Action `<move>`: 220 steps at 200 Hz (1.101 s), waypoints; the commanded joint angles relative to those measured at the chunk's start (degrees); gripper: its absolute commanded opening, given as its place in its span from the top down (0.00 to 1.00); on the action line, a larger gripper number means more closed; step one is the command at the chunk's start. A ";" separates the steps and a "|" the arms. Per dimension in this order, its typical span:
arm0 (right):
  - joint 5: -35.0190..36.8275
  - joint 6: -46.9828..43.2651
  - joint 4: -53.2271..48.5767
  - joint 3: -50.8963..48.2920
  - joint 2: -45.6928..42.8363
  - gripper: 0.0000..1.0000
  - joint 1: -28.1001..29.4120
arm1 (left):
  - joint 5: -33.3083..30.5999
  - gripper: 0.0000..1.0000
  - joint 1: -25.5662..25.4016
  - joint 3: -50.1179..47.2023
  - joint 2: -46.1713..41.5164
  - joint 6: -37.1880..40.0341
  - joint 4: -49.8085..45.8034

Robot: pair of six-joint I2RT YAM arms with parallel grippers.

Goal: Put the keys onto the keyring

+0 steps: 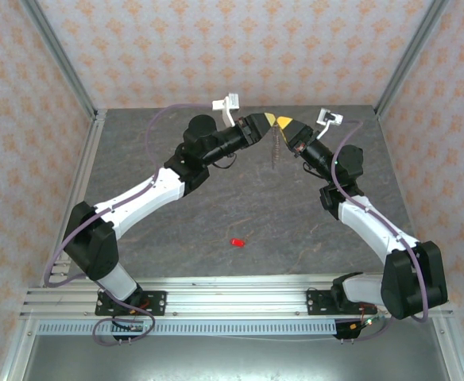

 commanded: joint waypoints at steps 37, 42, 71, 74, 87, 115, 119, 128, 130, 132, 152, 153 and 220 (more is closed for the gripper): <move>-0.07 0.07 4.47 -0.65 -0.13 1.00 0.45 | -0.43 0.69 -0.49 2.76 0.50 0.84 1.63; -0.06 0.07 4.45 -0.65 -0.13 1.00 0.49 | -0.33 0.69 -0.53 2.85 0.54 0.90 1.60; -0.07 -0.04 4.33 -0.56 -0.04 1.00 0.45 | -0.07 0.71 -0.90 2.87 0.80 1.01 1.57; -0.05 -0.02 4.29 -0.56 -0.05 1.00 0.49 | -0.06 0.71 -0.99 2.86 0.83 0.94 1.55; -0.07 -0.10 4.10 -0.47 -0.05 1.00 0.48 | 0.11 0.73 -1.15 2.77 0.98 1.01 1.51; -0.04 -0.19 3.98 -0.56 -0.12 1.00 0.45 | -0.06 0.77 -1.30 2.51 1.05 0.99 1.65; -0.07 -0.19 3.90 -0.56 -0.09 1.00 0.50 | -0.06 0.77 -1.33 2.51 1.07 1.09 1.60; -0.10 -0.34 3.81 -0.56 -0.13 1.00 0.43 | -0.15 0.80 -1.30 2.55 1.03 1.14 1.58; -0.08 -0.29 3.84 -0.56 -0.09 1.00 0.45 | -0.15 0.80 -1.30 2.52 0.99 1.15 1.60; -0.08 -0.28 3.85 -0.56 -0.12 1.00 0.50 | -0.26 0.80 -1.30 2.51 1.03 1.18 1.56; -0.11 -0.46 3.50 -0.60 -0.22 1.00 0.48 | -0.55 0.85 -1.31 2.48 0.98 1.44 1.32; -0.10 -0.46 3.46 -0.63 -0.22 1.00 0.50 | -0.57 0.85 -1.35 2.45 0.98 1.40 1.28; 0.33 -3.84 -3.09 -0.27 -2.19 0.96 0.11 | -1.30 1.00 -1.23 3.92 0.16 5.15 -3.55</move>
